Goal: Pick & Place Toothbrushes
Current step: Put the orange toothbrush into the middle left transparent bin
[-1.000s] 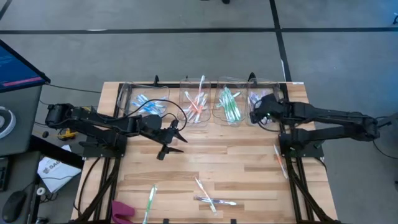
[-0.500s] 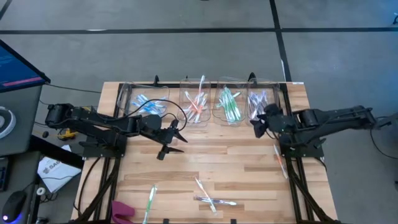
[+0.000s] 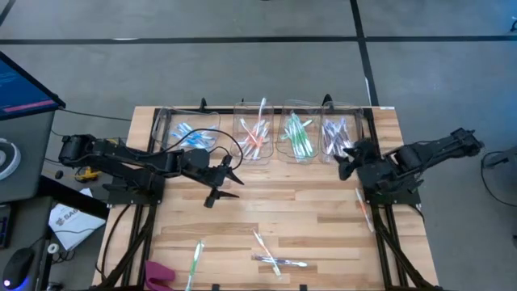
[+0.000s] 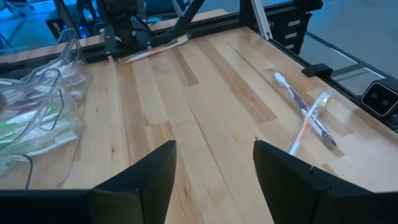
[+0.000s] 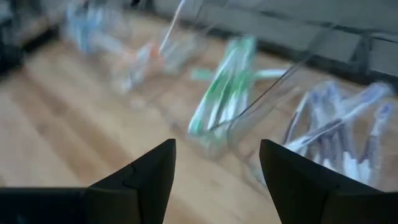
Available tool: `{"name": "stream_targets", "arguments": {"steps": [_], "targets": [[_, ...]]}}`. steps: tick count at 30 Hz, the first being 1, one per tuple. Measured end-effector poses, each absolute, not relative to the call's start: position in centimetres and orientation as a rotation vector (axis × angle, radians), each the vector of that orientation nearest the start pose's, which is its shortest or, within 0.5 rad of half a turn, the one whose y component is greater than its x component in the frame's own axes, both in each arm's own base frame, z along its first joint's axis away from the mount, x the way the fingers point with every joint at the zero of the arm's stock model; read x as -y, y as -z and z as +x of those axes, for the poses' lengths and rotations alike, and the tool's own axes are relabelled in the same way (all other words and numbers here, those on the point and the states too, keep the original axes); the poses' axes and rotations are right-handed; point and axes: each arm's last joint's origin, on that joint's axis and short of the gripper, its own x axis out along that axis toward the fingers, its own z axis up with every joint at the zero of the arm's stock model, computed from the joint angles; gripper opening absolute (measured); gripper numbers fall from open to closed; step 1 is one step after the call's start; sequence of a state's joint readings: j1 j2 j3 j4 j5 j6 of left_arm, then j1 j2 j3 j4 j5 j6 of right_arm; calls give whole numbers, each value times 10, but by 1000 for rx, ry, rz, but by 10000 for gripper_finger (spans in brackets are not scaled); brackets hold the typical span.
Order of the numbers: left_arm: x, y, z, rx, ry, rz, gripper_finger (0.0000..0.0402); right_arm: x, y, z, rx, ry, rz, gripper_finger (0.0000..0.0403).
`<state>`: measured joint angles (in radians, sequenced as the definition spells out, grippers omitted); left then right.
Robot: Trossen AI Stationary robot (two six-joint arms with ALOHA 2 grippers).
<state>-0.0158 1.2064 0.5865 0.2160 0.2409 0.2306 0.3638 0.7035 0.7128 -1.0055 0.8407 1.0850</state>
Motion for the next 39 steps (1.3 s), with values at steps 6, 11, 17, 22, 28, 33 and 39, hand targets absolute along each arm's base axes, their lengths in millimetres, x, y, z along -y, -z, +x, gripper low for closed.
{"name": "stream_targets", "arguments": {"steps": [6,11,17,22,28,33,39], "targets": [[11,-219,248,-370,298,181,209,-25,-268,103,-398,755,514,226],[11,-219,248,-370,298,181,209,-31,-269,103,-399,693,510,226],[12,-211,245,-386,304,179,209,-44,-270,110,-392,613,506,226],[12,-211,245,-354,302,182,209,-57,-272,125,-365,546,497,226],[18,-214,246,-325,321,166,209,-66,-277,139,-291,525,464,226],[23,-215,246,-312,339,170,209,-67,-277,142,-275,524,470,226],[24,-215,246,-311,341,171,209,-70,-279,145,-253,511,498,226]]}}
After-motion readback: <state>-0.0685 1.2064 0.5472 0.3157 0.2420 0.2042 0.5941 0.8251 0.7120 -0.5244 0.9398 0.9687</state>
